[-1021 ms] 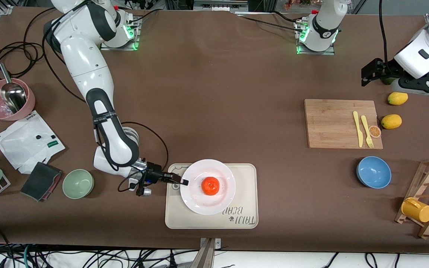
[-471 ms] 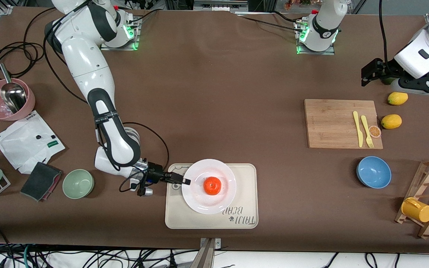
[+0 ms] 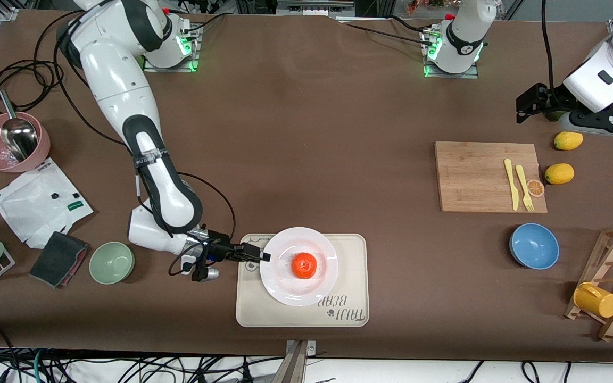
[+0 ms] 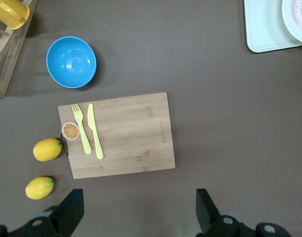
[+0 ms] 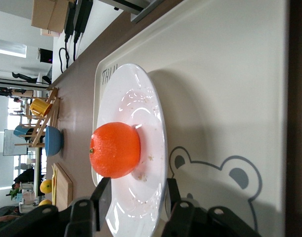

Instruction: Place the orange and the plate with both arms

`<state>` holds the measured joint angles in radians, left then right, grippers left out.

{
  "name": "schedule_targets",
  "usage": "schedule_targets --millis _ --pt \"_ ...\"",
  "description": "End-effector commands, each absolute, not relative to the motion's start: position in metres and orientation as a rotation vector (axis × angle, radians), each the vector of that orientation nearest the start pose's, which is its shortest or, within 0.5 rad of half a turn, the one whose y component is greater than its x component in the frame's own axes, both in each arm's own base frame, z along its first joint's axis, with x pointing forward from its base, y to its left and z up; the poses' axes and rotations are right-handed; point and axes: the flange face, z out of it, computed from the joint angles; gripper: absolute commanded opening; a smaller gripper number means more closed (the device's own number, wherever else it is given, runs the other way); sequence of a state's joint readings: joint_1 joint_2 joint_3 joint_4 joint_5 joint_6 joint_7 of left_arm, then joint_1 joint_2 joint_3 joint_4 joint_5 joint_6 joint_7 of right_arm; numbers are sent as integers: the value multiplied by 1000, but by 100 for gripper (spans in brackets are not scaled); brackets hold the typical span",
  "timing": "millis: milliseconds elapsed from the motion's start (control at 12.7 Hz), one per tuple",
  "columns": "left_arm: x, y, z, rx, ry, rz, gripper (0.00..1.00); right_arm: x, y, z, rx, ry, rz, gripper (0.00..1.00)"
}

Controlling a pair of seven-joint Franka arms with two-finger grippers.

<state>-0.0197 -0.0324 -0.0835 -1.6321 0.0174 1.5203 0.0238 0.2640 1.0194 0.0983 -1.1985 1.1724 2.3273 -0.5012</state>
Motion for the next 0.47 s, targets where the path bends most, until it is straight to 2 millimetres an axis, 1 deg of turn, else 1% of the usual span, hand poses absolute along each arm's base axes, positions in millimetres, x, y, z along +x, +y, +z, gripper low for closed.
schedule_targets --millis 0,79,157,236,393 --pt "535 -58 614 -3121 189 127 100 705 262 213 -2266 -39 -145 54" --pt "535 -58 614 -3121 189 129 100 694 259 221 -2293 -64 -128 58" --pt "535 -58 614 -3121 189 129 100 684 256 230 -2317 -92 -116 58" --pt "535 -58 614 -3121 189 127 100 671 251 233 -2349 -117 -94 59" --pt "535 -58 614 -3121 189 129 100 644 239 250 -2426 -194 -67 62"
